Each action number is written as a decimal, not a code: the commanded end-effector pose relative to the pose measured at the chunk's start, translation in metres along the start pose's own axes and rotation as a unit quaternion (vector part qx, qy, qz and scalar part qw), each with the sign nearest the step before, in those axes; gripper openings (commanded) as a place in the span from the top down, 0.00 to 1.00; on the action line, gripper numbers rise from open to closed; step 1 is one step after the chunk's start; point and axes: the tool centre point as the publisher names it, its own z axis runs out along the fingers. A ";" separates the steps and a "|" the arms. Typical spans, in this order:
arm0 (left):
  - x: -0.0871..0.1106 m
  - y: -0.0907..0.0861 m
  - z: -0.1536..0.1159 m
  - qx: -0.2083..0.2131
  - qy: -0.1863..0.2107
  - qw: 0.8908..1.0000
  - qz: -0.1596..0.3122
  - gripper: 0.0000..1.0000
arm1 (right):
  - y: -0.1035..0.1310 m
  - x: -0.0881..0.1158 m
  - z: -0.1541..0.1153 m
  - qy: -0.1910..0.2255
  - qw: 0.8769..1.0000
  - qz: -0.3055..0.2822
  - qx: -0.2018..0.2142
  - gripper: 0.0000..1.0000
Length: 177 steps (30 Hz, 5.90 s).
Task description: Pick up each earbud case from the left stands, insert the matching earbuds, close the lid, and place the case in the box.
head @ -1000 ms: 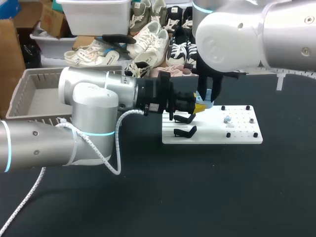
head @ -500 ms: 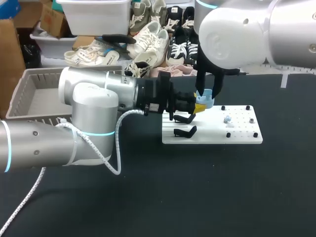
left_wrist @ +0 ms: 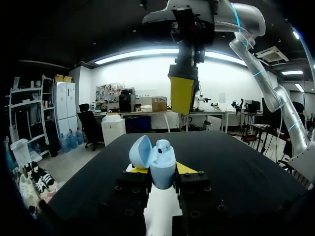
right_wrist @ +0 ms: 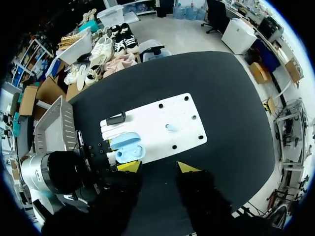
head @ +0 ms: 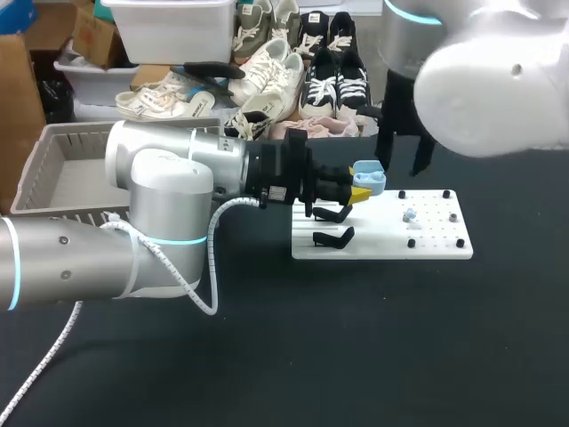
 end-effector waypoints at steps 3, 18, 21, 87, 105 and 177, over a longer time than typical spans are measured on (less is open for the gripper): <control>0.000 -0.002 0.000 -0.003 0.000 1.000 0.000 1.00 | -0.024 0.010 0.010 -0.075 0.994 -0.012 -0.074 0.53; 0.000 -0.002 0.000 -0.003 0.000 1.000 0.000 1.00 | -0.050 -0.004 0.075 -0.046 0.990 0.028 -0.127 0.54; 0.000 -0.002 0.000 -0.003 0.000 1.000 0.000 1.00 | -0.048 -0.004 0.088 -0.037 0.990 0.035 -0.130 0.55; 0.000 -0.002 0.000 -0.003 0.000 1.000 0.000 1.00 | -0.019 -0.021 0.151 0.019 0.980 0.135 -0.145 0.56; 0.000 -0.002 0.000 -0.003 0.000 1.000 0.000 1.00 | -0.021 -0.026 0.155 0.022 0.979 0.135 -0.153 0.58; 0.000 -0.002 0.000 -0.003 0.000 1.000 0.000 1.00 | -0.029 -0.029 0.143 0.018 0.978 0.137 -0.153 1.00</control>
